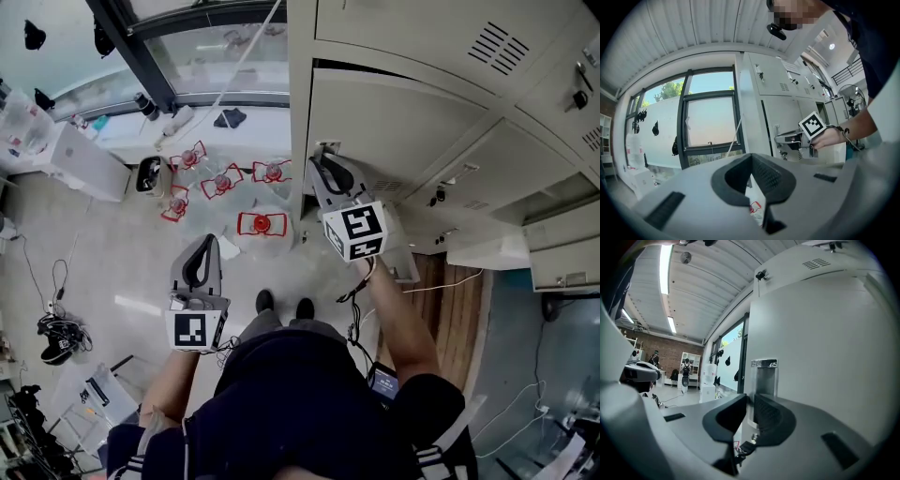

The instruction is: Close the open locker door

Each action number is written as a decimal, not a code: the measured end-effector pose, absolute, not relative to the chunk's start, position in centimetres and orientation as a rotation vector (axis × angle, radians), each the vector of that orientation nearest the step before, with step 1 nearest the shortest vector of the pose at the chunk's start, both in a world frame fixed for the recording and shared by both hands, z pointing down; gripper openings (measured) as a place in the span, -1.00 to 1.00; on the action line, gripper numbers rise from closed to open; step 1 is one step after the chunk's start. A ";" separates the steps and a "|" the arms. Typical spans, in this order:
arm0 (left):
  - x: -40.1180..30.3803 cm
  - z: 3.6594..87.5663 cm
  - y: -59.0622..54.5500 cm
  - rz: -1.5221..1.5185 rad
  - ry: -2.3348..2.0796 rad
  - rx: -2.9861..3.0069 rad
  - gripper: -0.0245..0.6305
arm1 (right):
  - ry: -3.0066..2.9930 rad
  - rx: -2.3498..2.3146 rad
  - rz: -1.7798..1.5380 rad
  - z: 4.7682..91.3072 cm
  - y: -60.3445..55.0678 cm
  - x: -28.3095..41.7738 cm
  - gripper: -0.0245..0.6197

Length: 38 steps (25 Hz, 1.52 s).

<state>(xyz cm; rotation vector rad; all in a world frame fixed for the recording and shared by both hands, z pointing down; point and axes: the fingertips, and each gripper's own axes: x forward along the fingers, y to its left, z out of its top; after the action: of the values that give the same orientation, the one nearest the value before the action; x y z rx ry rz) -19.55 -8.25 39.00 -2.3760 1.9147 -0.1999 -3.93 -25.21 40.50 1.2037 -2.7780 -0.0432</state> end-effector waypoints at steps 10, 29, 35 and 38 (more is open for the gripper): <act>-21.4 38.8 -10.3 -0.182 1.782 -2.482 -0.92 | -2.669 1.380 -0.121 40.5 -26.8 -4.1 -0.77; -21.7 38.6 -12.7 -0.168 1.620 -2.565 -0.92 | -2.498 1.627 -0.161 40.5 -28.3 -3.7 -0.77; -21.4 38.8 -12.8 -0.163 1.670 -2.571 -0.91 | -2.443 1.638 -0.214 40.5 -28.2 -3.8 -0.75; -21.6 38.8 -12.9 -0.160 1.683 -2.566 -0.92 | -2.404 1.652 -0.248 40.5 -28.2 -3.7 -0.74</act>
<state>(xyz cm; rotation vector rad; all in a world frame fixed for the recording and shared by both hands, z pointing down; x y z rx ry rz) -21.61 -12.94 38.81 -2.5658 1.6831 -0.1600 -3.71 -28.20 40.53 1.6524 -2.4037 -0.2482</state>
